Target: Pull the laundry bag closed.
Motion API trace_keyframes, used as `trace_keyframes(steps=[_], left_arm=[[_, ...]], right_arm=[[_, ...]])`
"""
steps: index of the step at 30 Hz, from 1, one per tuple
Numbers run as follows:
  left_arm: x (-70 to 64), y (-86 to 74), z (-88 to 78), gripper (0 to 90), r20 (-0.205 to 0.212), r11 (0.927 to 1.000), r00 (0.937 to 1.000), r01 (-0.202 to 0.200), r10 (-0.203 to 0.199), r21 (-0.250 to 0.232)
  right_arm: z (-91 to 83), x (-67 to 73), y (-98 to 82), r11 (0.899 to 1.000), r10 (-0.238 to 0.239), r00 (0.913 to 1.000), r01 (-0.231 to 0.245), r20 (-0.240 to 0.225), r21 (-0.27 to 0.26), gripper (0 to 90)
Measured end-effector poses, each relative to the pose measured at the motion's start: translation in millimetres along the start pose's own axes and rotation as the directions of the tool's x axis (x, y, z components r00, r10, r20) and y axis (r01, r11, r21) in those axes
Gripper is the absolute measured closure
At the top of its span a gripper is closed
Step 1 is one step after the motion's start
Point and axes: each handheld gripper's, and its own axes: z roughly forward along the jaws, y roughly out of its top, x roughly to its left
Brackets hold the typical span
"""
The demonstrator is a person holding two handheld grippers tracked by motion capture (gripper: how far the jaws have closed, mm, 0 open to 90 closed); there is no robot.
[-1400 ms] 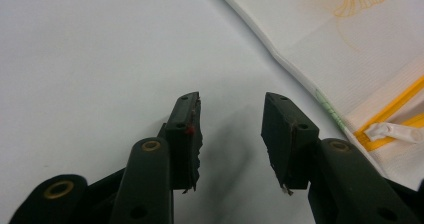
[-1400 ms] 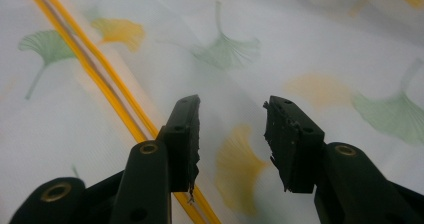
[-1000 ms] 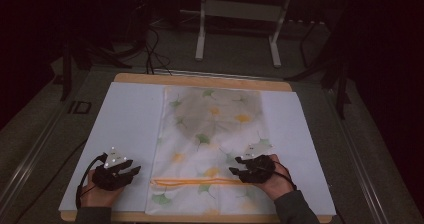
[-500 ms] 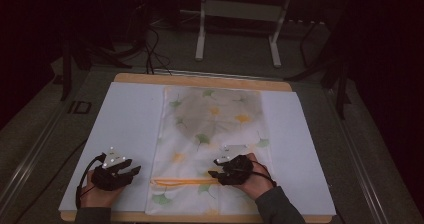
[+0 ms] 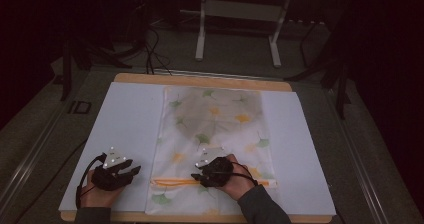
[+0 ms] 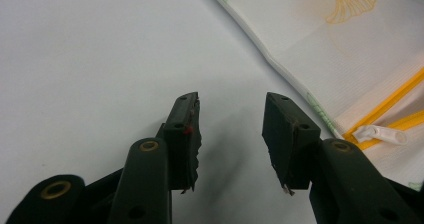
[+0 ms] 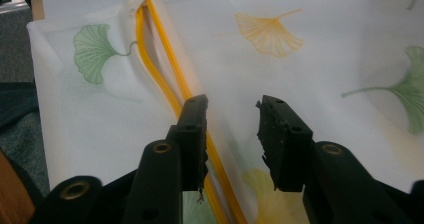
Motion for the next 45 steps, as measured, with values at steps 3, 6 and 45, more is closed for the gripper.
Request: trace_keyframes(steps=[3,6,45], left_arm=[[-0.8,0.2,0.5,58.6,-0.001,1.0,1.0,-0.003,0.003,0.004],[-1.1,0.4,0.5,58.6,-0.002,1.0,1.0,-0.005,0.005,0.005],[-3.1,0.4,1.3,58.6,0.0,0.9996,0.9997,-0.024,0.024,0.014]], right_arm=[[5.0,3.8,3.6,1.0,-0.009,1.0,0.009,-0.001,0.004,66.8],[11.0,7.2,7.4,1.0,-0.02,0.9998,0.02,-0.006,0.005,68.4],[68.9,45.2,50.4,0.997,-0.08,0.9903,0.076,-0.114,-0.032,67.2]])
